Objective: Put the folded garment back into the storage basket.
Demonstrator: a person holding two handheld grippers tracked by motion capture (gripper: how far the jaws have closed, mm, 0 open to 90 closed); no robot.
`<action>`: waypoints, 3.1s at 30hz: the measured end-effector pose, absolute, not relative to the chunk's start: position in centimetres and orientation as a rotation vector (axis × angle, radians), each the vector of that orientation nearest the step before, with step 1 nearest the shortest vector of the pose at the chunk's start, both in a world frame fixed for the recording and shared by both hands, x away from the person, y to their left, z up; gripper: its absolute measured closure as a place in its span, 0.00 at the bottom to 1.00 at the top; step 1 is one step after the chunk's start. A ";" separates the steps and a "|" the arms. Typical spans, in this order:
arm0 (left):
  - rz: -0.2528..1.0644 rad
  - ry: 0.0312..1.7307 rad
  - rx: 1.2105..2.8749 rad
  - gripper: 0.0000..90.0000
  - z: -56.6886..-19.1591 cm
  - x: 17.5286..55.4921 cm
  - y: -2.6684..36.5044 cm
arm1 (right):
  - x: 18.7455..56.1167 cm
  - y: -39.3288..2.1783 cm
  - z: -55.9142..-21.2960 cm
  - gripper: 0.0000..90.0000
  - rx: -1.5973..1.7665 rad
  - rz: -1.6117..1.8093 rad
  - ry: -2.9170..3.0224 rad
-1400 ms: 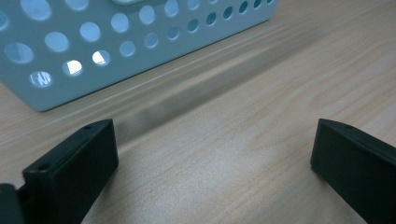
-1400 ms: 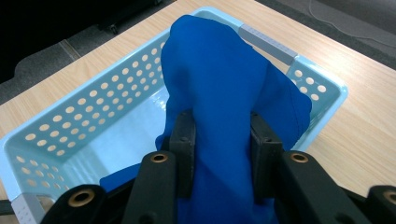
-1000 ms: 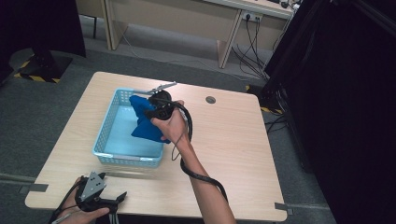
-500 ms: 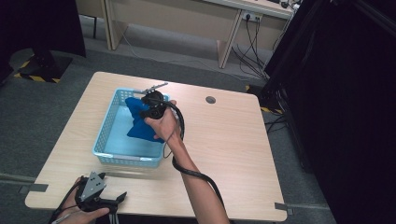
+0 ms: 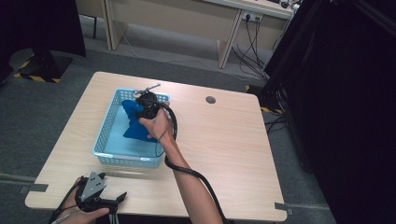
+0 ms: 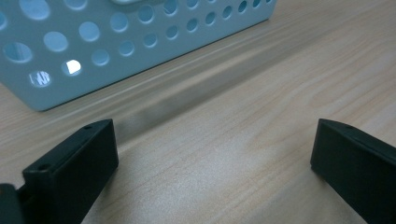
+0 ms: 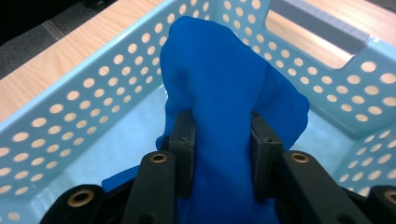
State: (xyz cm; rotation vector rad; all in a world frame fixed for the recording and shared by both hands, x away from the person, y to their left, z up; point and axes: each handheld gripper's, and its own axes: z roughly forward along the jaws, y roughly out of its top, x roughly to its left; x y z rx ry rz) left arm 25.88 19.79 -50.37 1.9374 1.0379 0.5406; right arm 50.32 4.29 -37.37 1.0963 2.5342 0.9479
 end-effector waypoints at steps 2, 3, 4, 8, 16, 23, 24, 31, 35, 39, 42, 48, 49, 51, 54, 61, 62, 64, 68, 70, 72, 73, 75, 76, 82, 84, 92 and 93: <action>0.541 1.038 1.938 0.00 -50.4 25.9 19.8 | 50.5 4.4 -37.8 0.76 1.108 0.944 2.533; 0.541 1.037 1.938 0.00 -50.4 25.9 19.8 | 50.6 4.5 -38.1 0.76 1.116 0.942 2.531; 0.541 1.038 1.938 0.00 -50.4 25.9 19.8 | 50.7 4.5 -38.3 0.76 1.120 0.937 2.532; 0.541 1.038 1.938 0.00 -50.4 25.9 19.8 | 51.0 4.7 -39.2 0.76 1.133 0.910 2.545; 0.541 1.038 1.938 0.00 -50.4 25.9 19.8 | 51.4 4.8 -40.6 0.76 1.165 0.877 2.560; 0.541 1.038 1.938 0.00 -50.4 25.9 19.8 | 51.5 5.1 -40.9 0.76 1.179 0.851 2.581; 0.541 1.039 1.938 0.00 -50.4 25.9 19.8 | 51.5 5.1 -40.9 0.76 1.182 0.846 2.584; 0.541 1.038 1.939 0.00 -50.4 25.9 19.8 | 51.7 5.4 -41.2 0.67 1.193 0.826 2.605; 0.541 1.038 1.939 0.00 -50.4 25.9 19.8 | 51.8 5.4 -41.2 0.54 1.223 0.824 2.606; 0.541 1.037 1.940 0.00 -50.4 25.9 19.8 | 51.7 5.2 -41.1 0.48 1.223 0.841 2.603; 0.541 1.037 1.939 0.00 -50.4 25.9 19.8 | 51.6 5.1 -40.8 0.42 1.231 0.882 2.601; 0.541 1.037 1.939 0.00 -50.4 25.9 19.8 | 51.5 4.7 -40.2 0.35 1.217 0.909 2.594; 0.541 1.037 1.939 0.00 -50.4 25.9 19.8 | 51.5 4.6 -40.0 0.34 1.215 0.913 2.595; 0.541 1.037 1.940 0.00 -50.4 25.9 19.8 | 51.5 4.4 -39.8 0.32 1.206 0.929 2.598; 0.541 1.037 1.939 0.00 -50.4 25.9 19.8 | 51.3 4.3 -39.3 0.29 1.192 0.947 2.597; 0.541 1.037 1.940 0.00 -50.4 25.9 19.8 | 51.1 3.9 -38.8 0.23 1.170 0.959 2.591; 0.541 1.037 1.940 0.00 -50.4 25.9 19.8 | 51.1 3.9 -38.7 0.23 1.161 0.963 2.592; 0.541 1.037 1.940 0.00 -50.4 25.9 19.8 | 50.9 3.7 -38.5 0.22 1.157 0.966 2.593; 0.541 1.036 1.941 0.00 -50.4 25.9 19.8 | 50.7 3.5 -38.1 0.21 1.141 0.977 2.593; 0.541 1.036 1.941 0.00 -50.4 25.9 19.8 | 50.7 3.3 -38.0 0.21 1.133 0.987 2.589; 0.541 1.036 1.941 0.00 -50.4 25.9 19.8 | 50.6 3.1 -37.9 0.21 1.131 0.991 2.588; 0.541 1.036 1.941 0.00 -50.4 25.9 19.8 | 50.5 3.0 -37.8 0.20 1.127 0.995 2.586; 0.541 1.037 1.941 0.00 -50.4 25.9 19.8 | 50.5 2.8 -37.7 0.20 1.120 1.003 2.585; 0.541 1.037 1.941 0.00 -50.3 25.9 19.8 | 50.4 2.7 -37.6 0.20 1.121 1.008 2.582; 0.541 1.036 1.942 0.00 -50.3 25.9 19.8 | 50.3 2.1 -37.5 0.18 1.123 1.013 2.580; 0.541 1.036 1.942 0.00 -50.3 25.9 19.8 | 50.2 2.0 -37.5 0.17 1.124 1.017 2.581; 0.541 1.037 1.941 0.00 -50.4 25.9 19.8 | 49.7 1.5 -37.2 0.16 1.122 1.039 2.573; 0.541 1.037 1.941 0.00 -50.4 25.9 19.8 | 49.7 1.5 -37.2 0.16 1.113 1.043 2.573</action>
